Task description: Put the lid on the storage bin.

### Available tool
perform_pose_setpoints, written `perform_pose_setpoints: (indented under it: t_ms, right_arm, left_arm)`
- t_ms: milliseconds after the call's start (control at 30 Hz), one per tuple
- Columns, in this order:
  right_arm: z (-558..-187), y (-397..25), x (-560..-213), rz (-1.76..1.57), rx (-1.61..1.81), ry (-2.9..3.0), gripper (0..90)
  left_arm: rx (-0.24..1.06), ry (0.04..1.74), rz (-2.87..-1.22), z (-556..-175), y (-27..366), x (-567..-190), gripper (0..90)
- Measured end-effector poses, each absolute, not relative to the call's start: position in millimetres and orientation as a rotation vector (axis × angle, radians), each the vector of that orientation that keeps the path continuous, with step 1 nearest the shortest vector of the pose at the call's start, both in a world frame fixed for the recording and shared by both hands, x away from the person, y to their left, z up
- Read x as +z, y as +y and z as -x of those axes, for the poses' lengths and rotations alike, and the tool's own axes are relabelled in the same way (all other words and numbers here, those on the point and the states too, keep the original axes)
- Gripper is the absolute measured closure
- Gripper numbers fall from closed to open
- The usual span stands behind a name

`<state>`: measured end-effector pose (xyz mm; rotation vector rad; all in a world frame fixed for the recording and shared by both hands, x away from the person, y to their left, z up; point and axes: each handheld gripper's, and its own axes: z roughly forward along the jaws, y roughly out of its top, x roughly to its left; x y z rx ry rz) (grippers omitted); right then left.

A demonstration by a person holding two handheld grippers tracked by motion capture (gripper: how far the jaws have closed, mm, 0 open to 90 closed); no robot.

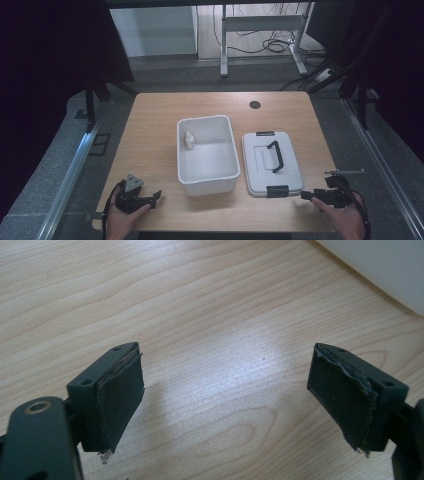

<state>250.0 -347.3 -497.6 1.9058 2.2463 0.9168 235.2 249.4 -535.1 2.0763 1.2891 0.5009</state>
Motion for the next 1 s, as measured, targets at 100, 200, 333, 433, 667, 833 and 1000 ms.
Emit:
perform_pose_setpoints:
  t_ms: [100,200,333,433,667,833,1000]
  right_arm:
    - [-250.2,-345.4,-497.6,-1.900,0.913,2.261,36.6]
    - [-249.1,-345.8,-496.9,-1.895,0.925,2.259,36.6]
    - [-248.8,-346.4,-496.9,-1.900,0.928,2.254,36.6]
    - [-248.9,-346.3,-497.0,-1.899,0.931,2.258,36.6]
    - [-249.0,-346.5,-496.9,-1.901,0.932,2.256,36.6]
    - [-248.3,-346.5,-495.3,-1.906,0.937,2.247,36.6]
    - [-248.0,-346.9,-493.2,-1.910,0.951,2.239,36.6]
  left_arm:
    - [0.498,1.291,-2.084,-236.8,248.9,-537.1,15.3]
    - [0.494,1.287,-2.094,-237.9,248.1,-538.2,15.7]
    - [0.496,1.282,-2.109,-239.6,248.0,-539.5,16.0]
    - [0.492,1.288,-2.107,-240.7,249.9,-540.9,16.3]
    - [0.464,1.291,-2.083,-242.1,255.4,-543.2,16.3]
    - [0.471,1.277,-2.074,-241.8,255.7,-544.7,16.0]
    - [0.470,1.277,-2.074,-241.8,255.7,-544.8,15.9]
